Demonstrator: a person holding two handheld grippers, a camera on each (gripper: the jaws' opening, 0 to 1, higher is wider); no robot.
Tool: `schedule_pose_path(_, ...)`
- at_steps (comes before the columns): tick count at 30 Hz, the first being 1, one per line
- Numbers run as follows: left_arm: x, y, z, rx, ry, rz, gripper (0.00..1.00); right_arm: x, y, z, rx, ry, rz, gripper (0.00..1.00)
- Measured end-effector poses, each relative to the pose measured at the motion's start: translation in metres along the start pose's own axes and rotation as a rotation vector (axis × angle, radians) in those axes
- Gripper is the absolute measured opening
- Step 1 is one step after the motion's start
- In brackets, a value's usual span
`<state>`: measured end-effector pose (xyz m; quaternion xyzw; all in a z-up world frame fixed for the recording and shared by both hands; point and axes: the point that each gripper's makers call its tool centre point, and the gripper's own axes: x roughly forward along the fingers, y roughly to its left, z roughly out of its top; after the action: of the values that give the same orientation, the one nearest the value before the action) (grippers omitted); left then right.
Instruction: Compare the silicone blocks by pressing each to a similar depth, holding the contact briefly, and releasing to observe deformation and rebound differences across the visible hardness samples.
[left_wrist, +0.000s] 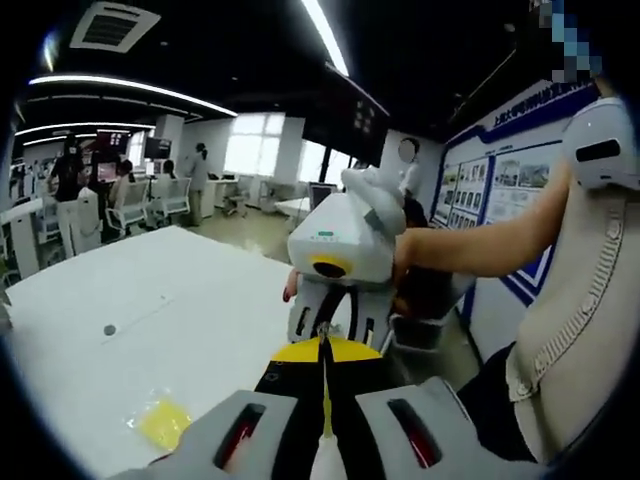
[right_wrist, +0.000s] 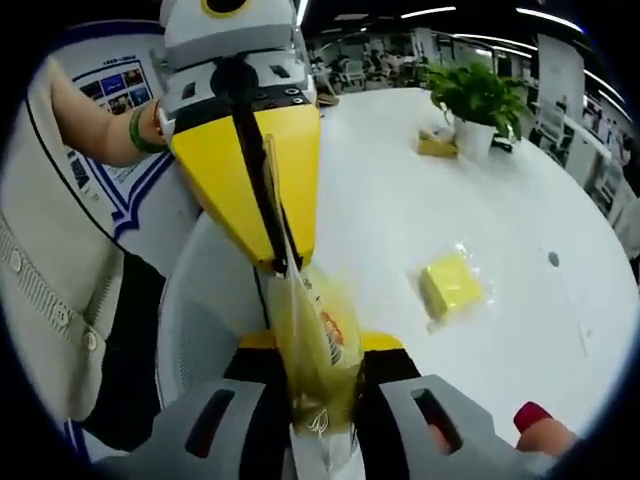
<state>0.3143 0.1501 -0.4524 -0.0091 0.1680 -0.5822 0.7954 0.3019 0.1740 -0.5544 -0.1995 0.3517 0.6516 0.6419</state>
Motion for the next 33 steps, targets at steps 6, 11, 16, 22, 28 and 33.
schedule_pose_path(6, -0.001, -0.002, 0.003, 0.029, -0.014, 0.001, 0.0, -0.002, 0.001, 0.004, 0.015, -0.015, 0.001, 0.17)
schedule_pose_path(11, 0.001, -0.004, 0.005, 0.05, -0.012, 0.001, 0.0, -0.005, 0.002, 0.004, 0.011, -0.009, -0.007, 0.17)
schedule_pose_path(16, 0.003, -0.006, 0.007, 0.08, -0.016, 0.002, 0.0, -0.008, 0.0, 0.004, 0.003, -0.011, -0.027, 0.15)
schedule_pose_path(22, 0.005, -0.004, 0.009, 0.067, -0.021, 0.028, 0.0, -0.01, -0.003, 0.005, -0.007, -0.03, -0.047, 0.13)
schedule_pose_path(28, 0.005, -0.003, 0.009, 0.07, -0.022, 0.034, 0.0, -0.01, -0.004, 0.005, -0.017, -0.035, -0.056, 0.12)
schedule_pose_path(33, 0.004, -0.003, 0.011, 0.07, -0.03, 0.035, 0.0, -0.011, -0.004, 0.008, -0.029, -0.038, -0.058, 0.12)
